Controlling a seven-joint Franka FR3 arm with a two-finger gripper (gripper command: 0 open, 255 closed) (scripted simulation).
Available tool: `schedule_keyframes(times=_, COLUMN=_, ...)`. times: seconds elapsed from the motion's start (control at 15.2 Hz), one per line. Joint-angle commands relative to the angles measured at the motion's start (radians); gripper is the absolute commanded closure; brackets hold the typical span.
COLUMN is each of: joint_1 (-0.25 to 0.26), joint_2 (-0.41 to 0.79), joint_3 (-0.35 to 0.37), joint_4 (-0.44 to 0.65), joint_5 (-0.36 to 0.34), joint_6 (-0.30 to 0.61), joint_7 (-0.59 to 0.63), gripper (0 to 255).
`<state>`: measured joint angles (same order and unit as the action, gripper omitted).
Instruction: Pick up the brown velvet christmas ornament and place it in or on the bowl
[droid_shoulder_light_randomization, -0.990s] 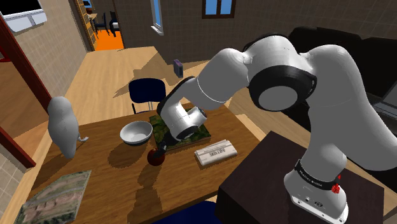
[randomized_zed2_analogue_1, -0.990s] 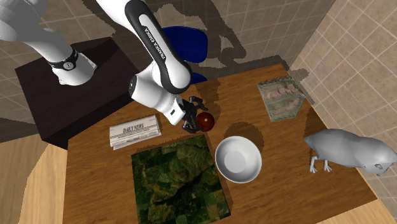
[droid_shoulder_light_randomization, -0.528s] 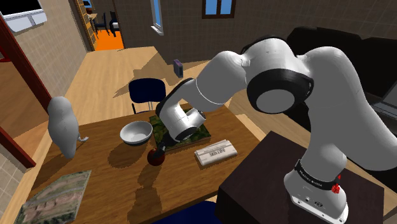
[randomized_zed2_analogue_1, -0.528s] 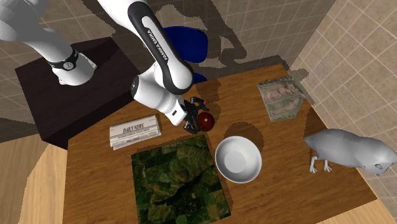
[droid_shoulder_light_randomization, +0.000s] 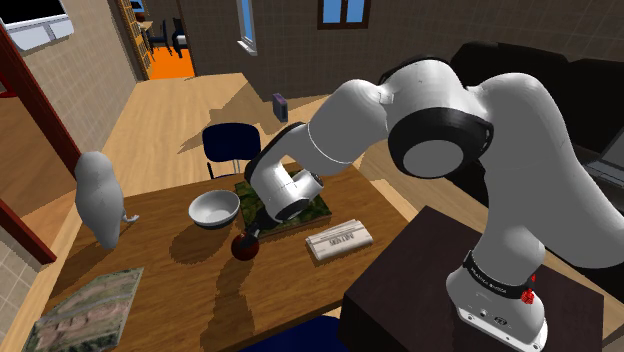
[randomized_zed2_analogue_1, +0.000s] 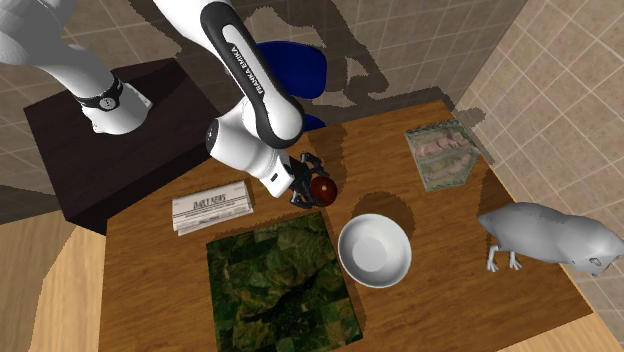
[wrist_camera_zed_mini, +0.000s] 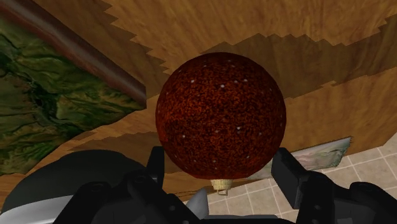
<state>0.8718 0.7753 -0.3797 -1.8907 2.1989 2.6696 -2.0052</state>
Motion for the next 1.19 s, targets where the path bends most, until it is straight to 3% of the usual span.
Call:
schedule_keyframes(times=0.0, joint_1=0.0, joint_2=0.001, joint_3=0.001, joint_4=-0.001, joint_5=0.0, joint_6=0.0, joint_7=0.0, gripper=255)
schedule_keyframes(times=0.26, joint_1=0.002, joint_2=-0.024, joint_3=0.0, joint_4=-0.013, joint_5=-0.021, joint_6=0.009, joint_7=0.015, gripper=255)
schedule_keyframes(times=1.12, joint_1=0.014, joint_2=-0.186, joint_3=-0.001, joint_4=-0.085, joint_5=-0.192, joint_6=0.073, joint_7=0.152, gripper=255)
